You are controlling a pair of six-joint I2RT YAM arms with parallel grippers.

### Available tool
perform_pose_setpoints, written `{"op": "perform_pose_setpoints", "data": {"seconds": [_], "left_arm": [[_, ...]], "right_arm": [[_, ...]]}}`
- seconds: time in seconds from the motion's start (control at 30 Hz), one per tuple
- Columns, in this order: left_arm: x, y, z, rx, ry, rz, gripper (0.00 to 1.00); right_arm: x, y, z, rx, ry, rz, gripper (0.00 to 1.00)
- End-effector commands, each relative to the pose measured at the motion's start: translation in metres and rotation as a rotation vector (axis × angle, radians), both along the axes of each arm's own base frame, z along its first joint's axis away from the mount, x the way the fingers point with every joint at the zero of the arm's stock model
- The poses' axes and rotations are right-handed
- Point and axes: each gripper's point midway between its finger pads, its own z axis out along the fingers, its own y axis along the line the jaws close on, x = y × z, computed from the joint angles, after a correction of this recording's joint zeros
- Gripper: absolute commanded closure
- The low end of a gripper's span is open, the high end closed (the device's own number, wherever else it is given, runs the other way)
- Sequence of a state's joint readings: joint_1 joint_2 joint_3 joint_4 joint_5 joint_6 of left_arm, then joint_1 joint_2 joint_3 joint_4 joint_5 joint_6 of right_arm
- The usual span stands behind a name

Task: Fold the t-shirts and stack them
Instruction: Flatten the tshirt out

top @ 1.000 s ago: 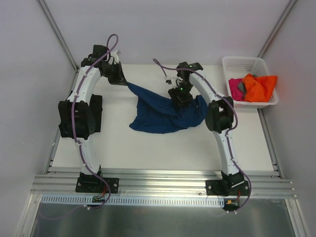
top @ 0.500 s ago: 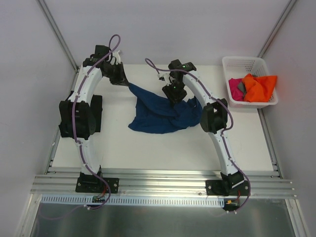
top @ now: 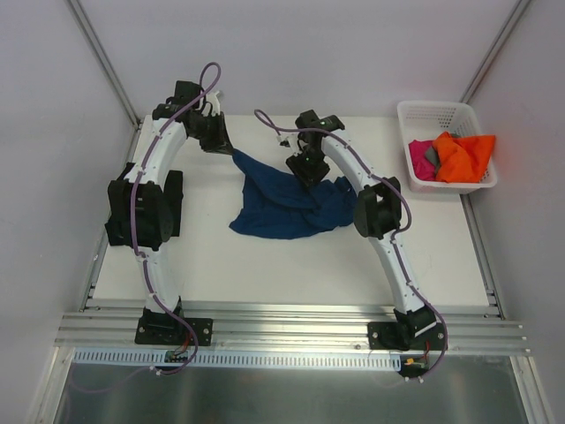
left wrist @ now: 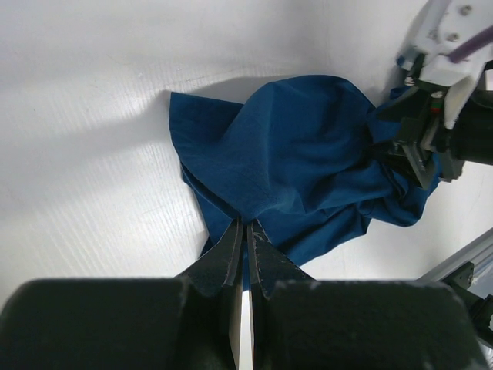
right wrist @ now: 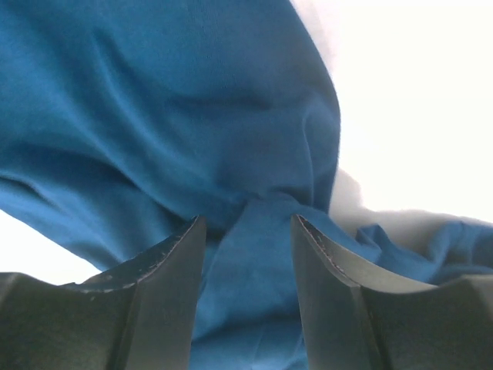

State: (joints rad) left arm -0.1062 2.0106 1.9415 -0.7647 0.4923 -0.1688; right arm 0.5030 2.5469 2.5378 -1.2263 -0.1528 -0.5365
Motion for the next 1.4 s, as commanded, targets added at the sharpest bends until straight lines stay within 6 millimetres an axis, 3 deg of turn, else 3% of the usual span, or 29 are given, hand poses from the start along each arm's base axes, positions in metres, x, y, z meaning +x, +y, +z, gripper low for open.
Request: {"op": "perform_pose_setpoints", "data": {"seconds": [0.0, 0.13, 0.27, 0.47, 0.53, 0.63, 0.73, 0.87, 1.1, 1.17, 1.2, 1.27, 1.37], "left_arm": [[-0.005, -0.003, 0.03, 0.004, -0.083, -0.015, 1.0], [-0.004, -0.003, 0.029, 0.004, -0.08, -0.014, 1.0], [-0.003, -0.004, 0.029, 0.002, -0.08, -0.016, 1.0], [-0.003, -0.005, 0.026, -0.003, -0.072, -0.016, 1.0], [-0.003, -0.005, 0.024, -0.004, -0.067, -0.016, 1.0], [-0.001, -0.007, 0.025, -0.01, -0.069, -0.018, 1.0], [0.0, -0.007, 0.026, -0.01, -0.074, -0.018, 1.0], [0.003, -0.007, 0.027, -0.005, -0.083, -0.02, 1.0], [0.018, 0.002, 0.037, 0.038, -0.147, -0.018, 1.0], [0.027, 0.002, 0.05, 0.046, -0.198, -0.022, 1.0], [0.032, 0.002, 0.065, 0.05, -0.248, -0.027, 1.0], [0.04, 0.002, 0.084, 0.061, -0.316, -0.027, 1.0], [0.047, -0.003, 0.139, 0.075, -0.482, -0.037, 1.0]], "right_arm": [[0.003, 0.003, -0.001, -0.024, -0.023, 0.019, 0.48], [0.007, 0.003, -0.002, -0.033, -0.04, 0.014, 0.52], [0.016, 0.0, 0.003, -0.046, -0.078, 0.0, 0.66], [0.025, -0.014, 0.029, -0.049, -0.14, -0.029, 0.67], [0.031, -0.02, 0.036, -0.058, -0.167, -0.042, 0.75], [0.045, -0.038, 0.051, -0.099, -0.235, -0.084, 0.99], [0.061, -0.059, 0.074, -0.123, -0.317, -0.139, 1.0], [0.082, -0.089, 0.12, -0.132, -0.455, -0.207, 0.99], [0.095, -0.146, 0.194, -0.178, -0.648, -0.326, 0.99], [0.098, -0.156, 0.216, -0.185, -0.713, -0.364, 0.99], [0.097, -0.159, 0.224, -0.184, -0.734, -0.375, 0.99], [0.093, -0.16, 0.255, -0.152, -0.805, -0.404, 0.99], [0.079, -0.156, 0.297, -0.083, -0.891, -0.427, 0.99]]}}
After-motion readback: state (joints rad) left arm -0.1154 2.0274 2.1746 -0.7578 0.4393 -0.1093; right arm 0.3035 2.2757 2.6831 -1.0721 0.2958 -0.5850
